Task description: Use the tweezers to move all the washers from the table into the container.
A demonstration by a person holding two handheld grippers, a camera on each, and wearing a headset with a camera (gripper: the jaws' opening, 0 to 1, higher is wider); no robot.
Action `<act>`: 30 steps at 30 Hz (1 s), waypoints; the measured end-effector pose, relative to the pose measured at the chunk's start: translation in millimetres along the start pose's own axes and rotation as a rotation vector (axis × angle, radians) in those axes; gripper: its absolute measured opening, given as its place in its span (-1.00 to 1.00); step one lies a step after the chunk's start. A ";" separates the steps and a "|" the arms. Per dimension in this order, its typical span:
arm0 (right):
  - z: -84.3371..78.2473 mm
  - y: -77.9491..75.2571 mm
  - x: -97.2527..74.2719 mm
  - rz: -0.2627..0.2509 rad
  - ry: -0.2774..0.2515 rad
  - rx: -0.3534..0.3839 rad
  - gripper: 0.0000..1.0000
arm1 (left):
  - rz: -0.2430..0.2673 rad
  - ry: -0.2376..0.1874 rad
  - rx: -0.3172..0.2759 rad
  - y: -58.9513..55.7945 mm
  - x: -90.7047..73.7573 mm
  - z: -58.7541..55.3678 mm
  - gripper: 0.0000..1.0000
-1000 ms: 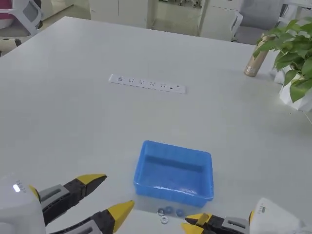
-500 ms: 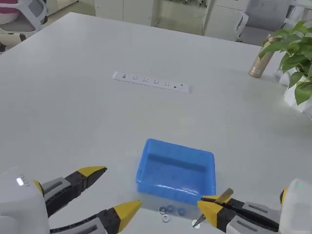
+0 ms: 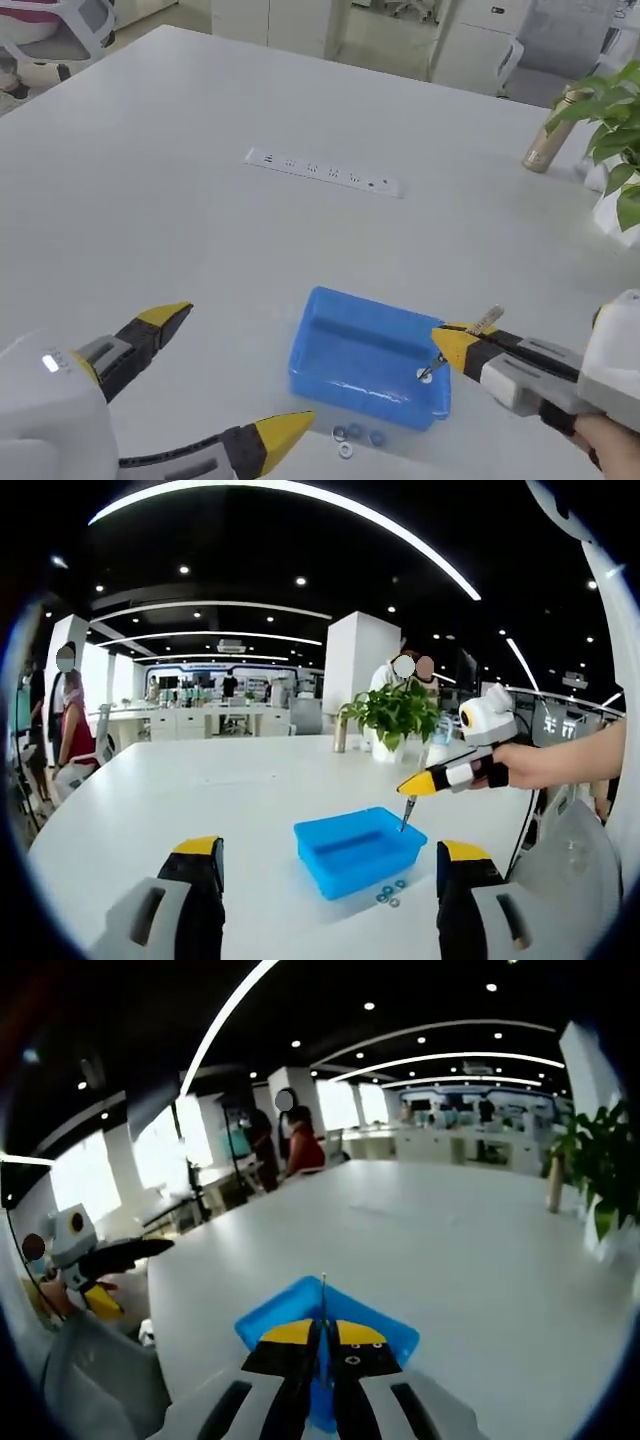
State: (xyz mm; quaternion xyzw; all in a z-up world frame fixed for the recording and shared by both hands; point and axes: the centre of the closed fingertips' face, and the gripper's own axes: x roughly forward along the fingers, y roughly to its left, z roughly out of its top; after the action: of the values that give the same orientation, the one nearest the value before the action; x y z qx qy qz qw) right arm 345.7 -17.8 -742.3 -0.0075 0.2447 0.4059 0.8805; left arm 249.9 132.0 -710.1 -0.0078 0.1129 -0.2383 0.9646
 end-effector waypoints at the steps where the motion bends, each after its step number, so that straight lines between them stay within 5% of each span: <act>1: -3.4 -4.4 5.1 -0.003 0.018 -0.011 -0.95 | 0.006 -0.003 -0.001 1.0 -0.3 0.8 0.82; 5: -12.0 -14.7 18.4 -0.019 0.051 -0.028 -0.95 | 0.032 -0.023 -0.006 6.0 -2.0 4.1 0.97; 15: -39.9 -30.0 39.1 -0.033 0.113 -0.025 -0.95 | 0.027 -0.022 -0.003 5.0 -1.8 3.6 0.97; 30: -39.0 -24.4 43.1 -0.046 0.104 -0.037 -0.94 | 0.033 -0.016 -0.024 8.0 -2.6 2.0 0.92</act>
State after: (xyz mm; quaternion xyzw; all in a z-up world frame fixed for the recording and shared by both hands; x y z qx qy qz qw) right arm 370.4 -11.7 -800.0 -0.0507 0.2823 0.3890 0.8754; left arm 251.8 140.2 -708.1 -0.0196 0.1080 -0.2208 0.9691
